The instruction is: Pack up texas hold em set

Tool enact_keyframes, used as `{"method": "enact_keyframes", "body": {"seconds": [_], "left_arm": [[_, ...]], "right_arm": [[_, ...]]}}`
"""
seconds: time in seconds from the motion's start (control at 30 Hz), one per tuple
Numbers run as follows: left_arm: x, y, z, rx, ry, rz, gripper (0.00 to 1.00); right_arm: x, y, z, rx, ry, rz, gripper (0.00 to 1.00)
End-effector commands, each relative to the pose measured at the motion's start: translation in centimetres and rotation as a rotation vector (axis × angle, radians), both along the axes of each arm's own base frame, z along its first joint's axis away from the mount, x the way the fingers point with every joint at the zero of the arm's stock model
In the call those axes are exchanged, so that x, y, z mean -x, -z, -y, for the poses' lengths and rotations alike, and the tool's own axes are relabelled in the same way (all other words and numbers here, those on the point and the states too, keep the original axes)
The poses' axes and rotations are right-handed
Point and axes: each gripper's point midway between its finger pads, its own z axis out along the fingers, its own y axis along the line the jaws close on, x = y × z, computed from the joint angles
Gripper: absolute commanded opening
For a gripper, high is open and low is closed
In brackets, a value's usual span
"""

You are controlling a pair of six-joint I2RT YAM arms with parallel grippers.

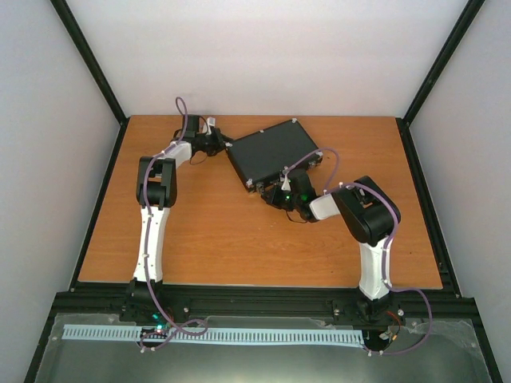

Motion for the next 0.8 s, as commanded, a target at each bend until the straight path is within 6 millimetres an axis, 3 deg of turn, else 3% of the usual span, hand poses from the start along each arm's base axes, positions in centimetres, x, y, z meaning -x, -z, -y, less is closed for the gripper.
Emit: {"method": "enact_keyframes", "body": {"seconds": [0.0, 0.3, 0.53, 0.67, 0.77], "left_arm": [[5.9, 7.4, 2.0, -0.034, 0.083, -0.259, 0.01], [6.2, 7.4, 2.4, -0.037, 0.092, -0.265, 0.01], [6.4, 7.5, 2.3, -0.048, 0.098, -0.271, 0.01], [6.5, 7.7, 2.2, -0.062, 0.106, -0.27, 0.01], [6.5, 7.8, 2.2, -0.064, 0.108, -0.271, 0.01]], "right_arm": [[1.6, 4.9, 1.6, 0.113, 0.017, -0.113, 0.03], [0.9, 6.1, 0.9, 0.124, 0.01, -0.169, 0.03], [1.2, 7.8, 1.8, 0.153, 0.049, -0.24, 0.03], [2.0, 6.5, 2.3, 0.164, 0.021, -0.186, 0.03], [3.7, 5.3, 2.9, 0.173, -0.038, -0.132, 0.03]]}}
